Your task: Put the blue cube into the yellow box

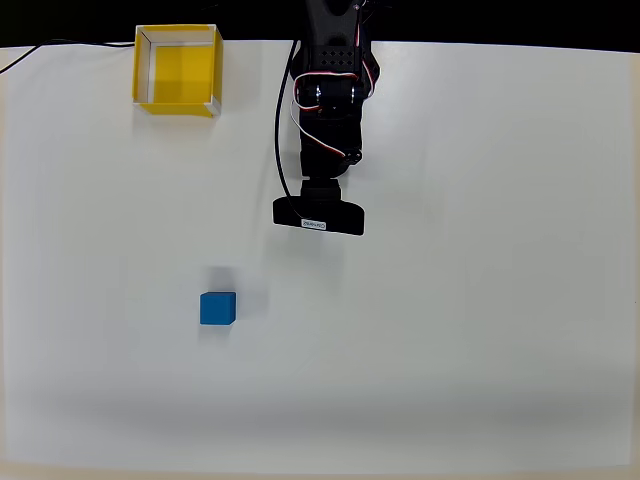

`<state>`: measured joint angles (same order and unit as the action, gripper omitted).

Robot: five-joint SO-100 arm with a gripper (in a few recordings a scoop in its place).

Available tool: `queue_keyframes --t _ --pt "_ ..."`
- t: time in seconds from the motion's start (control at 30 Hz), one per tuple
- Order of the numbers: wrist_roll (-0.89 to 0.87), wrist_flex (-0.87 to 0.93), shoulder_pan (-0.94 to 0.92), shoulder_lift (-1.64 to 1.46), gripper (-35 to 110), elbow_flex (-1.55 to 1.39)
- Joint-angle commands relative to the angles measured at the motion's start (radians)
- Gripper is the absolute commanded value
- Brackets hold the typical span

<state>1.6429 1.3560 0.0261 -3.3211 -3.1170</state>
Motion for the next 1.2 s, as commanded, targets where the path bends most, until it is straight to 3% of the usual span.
queue_keyframes --t 0.0,0.37,0.5,0.77,0.93,1.17 --pt "-0.074 0.000 0.012 -0.025 0 -0.028" --pt "-0.074 -0.002 0.011 -0.025 0 -0.028" --pt "0.003 -0.028 -0.014 -0.008 3 -0.028" --pt "-0.025 -0.594 -0.161 0.356 31 0.104" --pt "-0.026 -0.956 -0.252 0.534 41 0.144" --pt "0.011 -1.150 -0.368 0.819 48 0.322"
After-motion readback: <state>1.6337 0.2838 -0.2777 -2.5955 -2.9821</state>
